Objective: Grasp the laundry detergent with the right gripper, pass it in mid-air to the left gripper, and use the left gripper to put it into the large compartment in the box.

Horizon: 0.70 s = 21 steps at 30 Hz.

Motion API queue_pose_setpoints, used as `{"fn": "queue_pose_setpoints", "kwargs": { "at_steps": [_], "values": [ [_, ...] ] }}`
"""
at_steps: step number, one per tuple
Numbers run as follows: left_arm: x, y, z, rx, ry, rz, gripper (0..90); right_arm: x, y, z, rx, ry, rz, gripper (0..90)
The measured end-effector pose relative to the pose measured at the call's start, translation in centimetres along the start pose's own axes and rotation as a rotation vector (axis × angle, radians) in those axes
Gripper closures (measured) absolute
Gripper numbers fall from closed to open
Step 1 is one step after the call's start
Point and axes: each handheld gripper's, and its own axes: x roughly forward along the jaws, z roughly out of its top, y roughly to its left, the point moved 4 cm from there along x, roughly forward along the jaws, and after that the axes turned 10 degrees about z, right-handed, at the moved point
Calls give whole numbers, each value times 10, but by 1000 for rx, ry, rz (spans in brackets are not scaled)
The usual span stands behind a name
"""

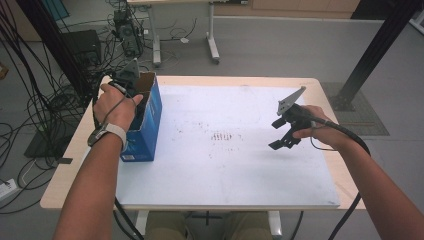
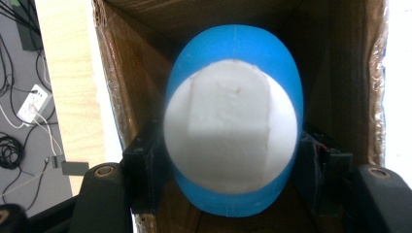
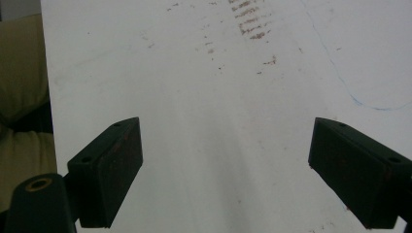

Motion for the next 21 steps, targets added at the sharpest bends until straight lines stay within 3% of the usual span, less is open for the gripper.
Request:
{"fn": "queue_pose_setpoints", "kwargs": {
  "at_steps": [21],
  "values": [
    [1, 1, 0, 6, -2, 4, 370, 4, -1, 0, 2, 9, 5, 125]
  ]
}}
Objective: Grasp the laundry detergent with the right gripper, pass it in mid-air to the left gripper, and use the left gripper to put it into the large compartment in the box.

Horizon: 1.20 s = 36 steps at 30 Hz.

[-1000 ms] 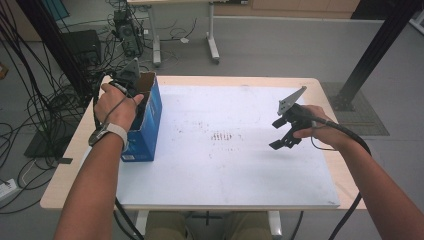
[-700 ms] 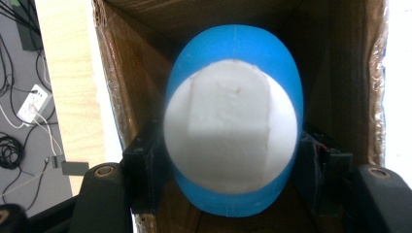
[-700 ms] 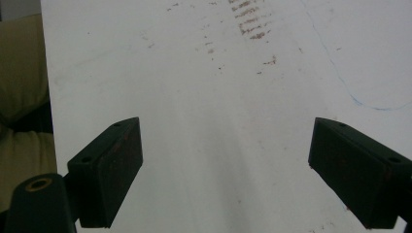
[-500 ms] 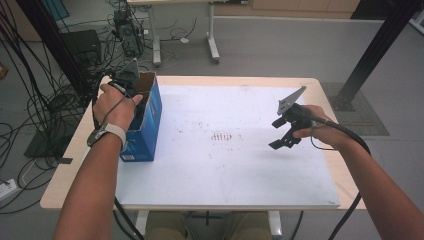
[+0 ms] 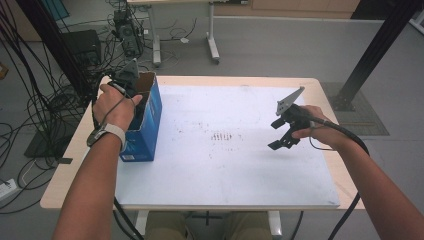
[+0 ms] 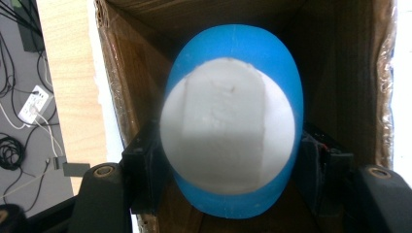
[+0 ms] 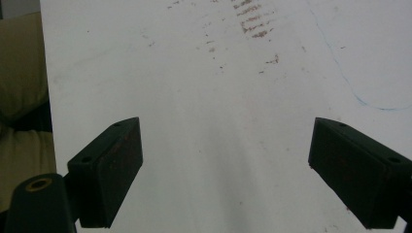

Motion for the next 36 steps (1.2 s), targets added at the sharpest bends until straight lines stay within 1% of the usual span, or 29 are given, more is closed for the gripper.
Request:
{"fn": "queue_pose_setpoints", "kwargs": {
  "at_steps": [22, 25, 26, 27, 28, 29, 31, 34, 36],
  "values": [
    [0, 0, 0, 0, 1, 2, 370, -1, 1, -2, 1, 4, -1, 125],
    [0, 0, 0, -2, -4, -1, 369, -1, 1, -2, 7, 4, -1, 125],
    [0, 1, 0, -2, -13, -8, 369, -1, 2, -3, 6, 4, -1, 125],
    [-1, 1, -1, -1, -19, -17, 352, 0, 2, -3, 5, 5, -1, 125],
    [-1, 1, -1, 3, -18, -25, 303, 0, 2, -3, 7, 5, 0, 125],
    [-2, 1, -2, 0, -24, -28, 284, -1, 2, -4, 4, 7, 0, 125],
    [-4, 2, -2, -2, -37, -40, 277, -1, 2, -4, 4, 10, -1, 125],
    [-9, 4, -3, -9, -62, -55, 237, -2, 3, -3, 3, 8, -3, 125],
    [-13, 7, -3, -9, -72, -57, 205, -3, 3, -3, 4, 10, -3, 125]
  ]
}}
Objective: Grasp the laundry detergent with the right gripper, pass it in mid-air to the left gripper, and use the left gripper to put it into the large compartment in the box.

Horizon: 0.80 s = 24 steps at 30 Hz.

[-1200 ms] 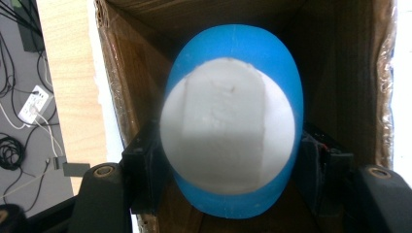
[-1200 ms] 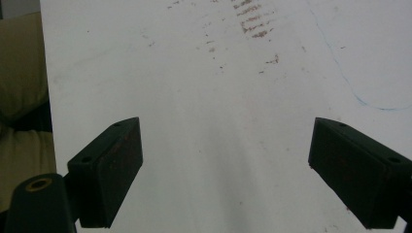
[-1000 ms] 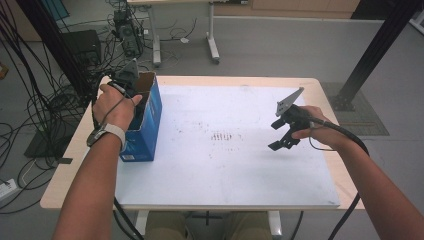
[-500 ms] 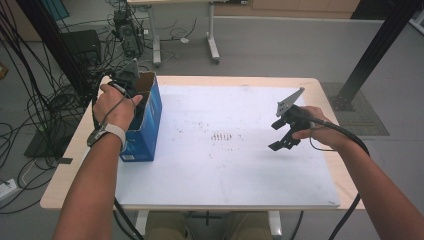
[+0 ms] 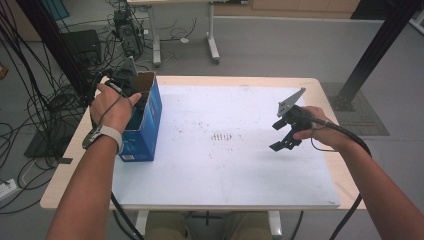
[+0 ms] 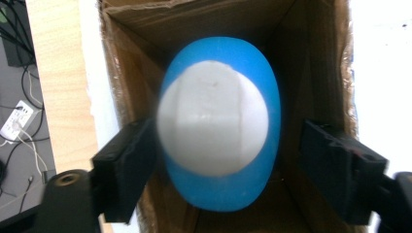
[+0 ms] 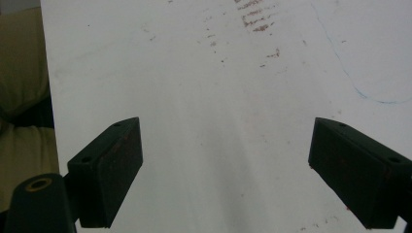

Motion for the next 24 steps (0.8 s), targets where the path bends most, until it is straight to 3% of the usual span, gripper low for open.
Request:
{"fn": "queue_pose_setpoints", "kwargs": {
  "at_steps": [8, 11, 17, 24],
  "values": [
    [-27, 8, 0, 13, -63, -28, 152, 1, 3, 1, -2, 3, 0, 125],
    [-39, 9, 1, 40, -89, -49, 130, 1, 4, 1, -8, 6, -2, 125],
    [-61, -4, -2, 165, -157, -92, 99, -1, 6, 0, -4, 1, -6, 124],
    [-84, -35, -7, 347, -220, -152, 90, -3, 10, -2, 2, -2, -10, 123]
  ]
}}
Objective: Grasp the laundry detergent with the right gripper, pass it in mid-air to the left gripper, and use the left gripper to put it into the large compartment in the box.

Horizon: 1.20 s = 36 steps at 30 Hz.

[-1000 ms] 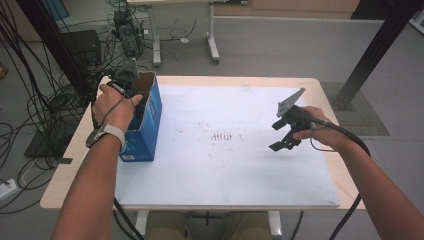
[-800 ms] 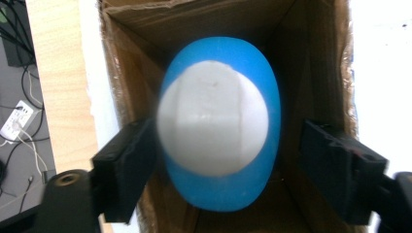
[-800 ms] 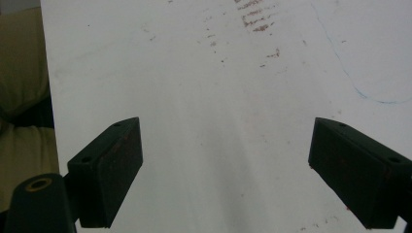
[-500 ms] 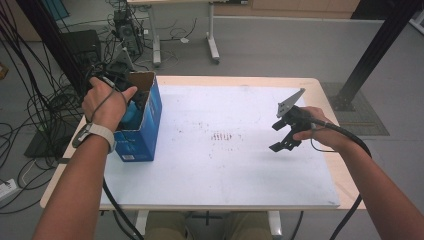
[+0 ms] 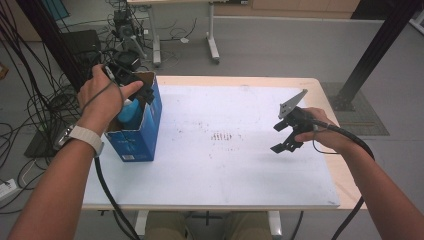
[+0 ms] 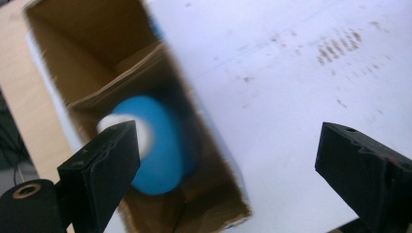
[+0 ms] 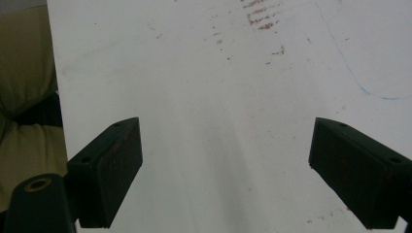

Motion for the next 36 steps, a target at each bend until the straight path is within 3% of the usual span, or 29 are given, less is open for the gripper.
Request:
{"fn": "queue_pose_setpoints", "kwargs": {
  "at_steps": [6, 22, 30, 36],
  "values": [
    [-9, -26, 10, 130, -24, -37, 84, -4, 3, 0, -2, -4, -9, 120],
    [0, -82, 20, 365, -21, -102, 79, -15, 7, -3, 16, -36, -24, 115],
    [7, -109, 21, 452, -21, -103, 79, -18, 9, -6, 22, -42, -27, 115],
    [12, -121, 21, 483, -7, -99, 79, -19, 10, -7, 27, -45, -32, 115]
  ]
}}
